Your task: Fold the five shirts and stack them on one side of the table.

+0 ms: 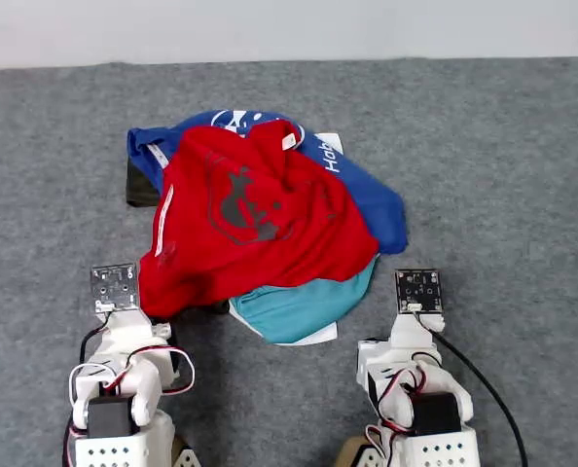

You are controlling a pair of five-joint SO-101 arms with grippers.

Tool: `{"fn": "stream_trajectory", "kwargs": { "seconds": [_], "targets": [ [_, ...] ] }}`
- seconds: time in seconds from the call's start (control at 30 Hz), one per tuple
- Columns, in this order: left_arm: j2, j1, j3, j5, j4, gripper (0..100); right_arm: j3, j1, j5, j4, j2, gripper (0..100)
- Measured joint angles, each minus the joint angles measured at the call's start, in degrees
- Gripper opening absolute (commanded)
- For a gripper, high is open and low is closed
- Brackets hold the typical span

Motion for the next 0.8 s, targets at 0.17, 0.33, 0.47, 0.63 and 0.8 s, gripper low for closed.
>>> {"fn": "stream_trajectory", "kwargs": {
  "seconds": [0.17, 0.33, 0.47, 0.63, 0.8],
  "targets": [
    [0.00, 2.55, 0.00, 0.00, -0.18, 1, 0.00, 0.00, 0.00, 0.00, 0.00, 0.9],
    [0.00, 3.69, 0.00, 0.00, -3.25, 1, 0.00, 0.00, 0.00, 0.00, 0.00, 0.9],
    [0.00, 3.87, 0.00, 0.00, -3.96, 1, 0.00, 0.00, 0.00, 0.00, 0.00, 0.9],
    [0.00, 3.87, -2.90, 0.00, -4.04, 1, 0.00, 0.00, 0.00, 0.00, 0.00, 0.9],
    [0.00, 4.13, -9.76, 0.00, -3.52, 1, 0.00, 0.00, 0.00, 0.00, 0.00, 0.9]
  ]
}}
